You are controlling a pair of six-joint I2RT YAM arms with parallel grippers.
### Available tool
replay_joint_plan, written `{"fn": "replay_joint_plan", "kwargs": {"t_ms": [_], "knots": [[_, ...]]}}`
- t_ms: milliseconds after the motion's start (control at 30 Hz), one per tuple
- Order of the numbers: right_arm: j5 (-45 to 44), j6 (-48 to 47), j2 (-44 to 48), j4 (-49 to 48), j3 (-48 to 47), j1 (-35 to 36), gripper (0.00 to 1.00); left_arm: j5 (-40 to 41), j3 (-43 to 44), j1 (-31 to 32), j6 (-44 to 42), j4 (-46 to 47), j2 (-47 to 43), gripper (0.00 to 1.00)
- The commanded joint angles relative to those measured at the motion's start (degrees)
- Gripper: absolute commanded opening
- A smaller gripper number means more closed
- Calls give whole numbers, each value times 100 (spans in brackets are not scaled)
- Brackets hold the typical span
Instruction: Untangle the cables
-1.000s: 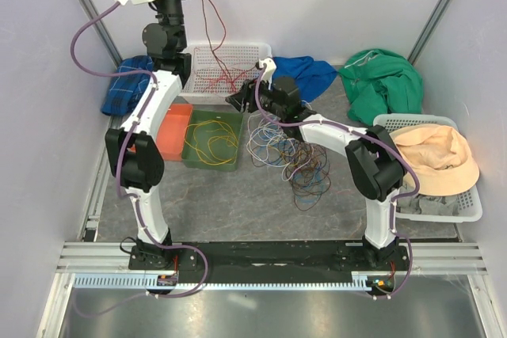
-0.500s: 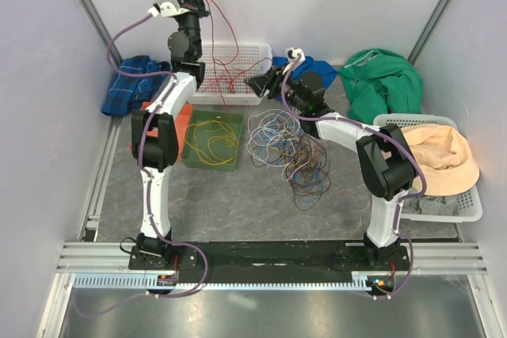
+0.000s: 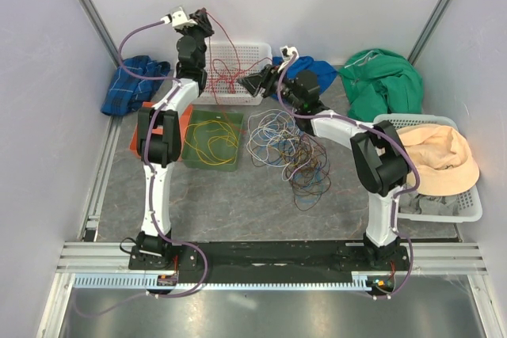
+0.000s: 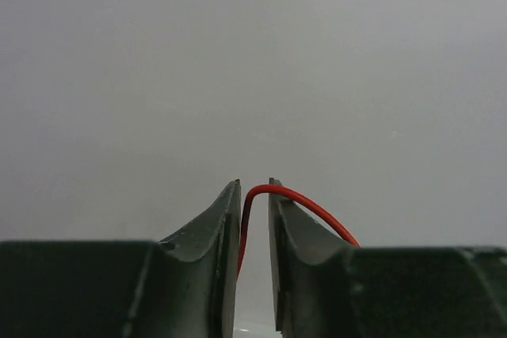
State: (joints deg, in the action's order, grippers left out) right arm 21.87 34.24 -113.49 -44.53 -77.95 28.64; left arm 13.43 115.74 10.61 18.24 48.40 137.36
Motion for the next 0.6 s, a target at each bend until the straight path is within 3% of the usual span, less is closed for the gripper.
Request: {"fn": "replay_joint_plan", "kwargs": {"t_ms": [0, 300, 367, 400, 500, 567], "knots": [[178, -58, -428, 217, -282, 97, 72, 177, -25, -42, 294, -525, -270, 99], [20, -154, -428, 392, -370, 238, 72, 607, -1062, -42, 101, -339, -1184, 100], [-138, -330, -341, 655, -379, 308, 72, 983, -871, -33, -83, -925, -1395, 100], [-182, -374, -288, 691, -352, 317, 72, 1177, -339, -33, -92, -2060, -1379, 100], [-349, -392, -77, 744, -133, 352, 72, 1452, 525, -33, -364, -3612, -1150, 100], [-376, -330, 64, 762, -45, 361, 72, 1609, 572, -33, -313, -4152, -1237, 100]]}}
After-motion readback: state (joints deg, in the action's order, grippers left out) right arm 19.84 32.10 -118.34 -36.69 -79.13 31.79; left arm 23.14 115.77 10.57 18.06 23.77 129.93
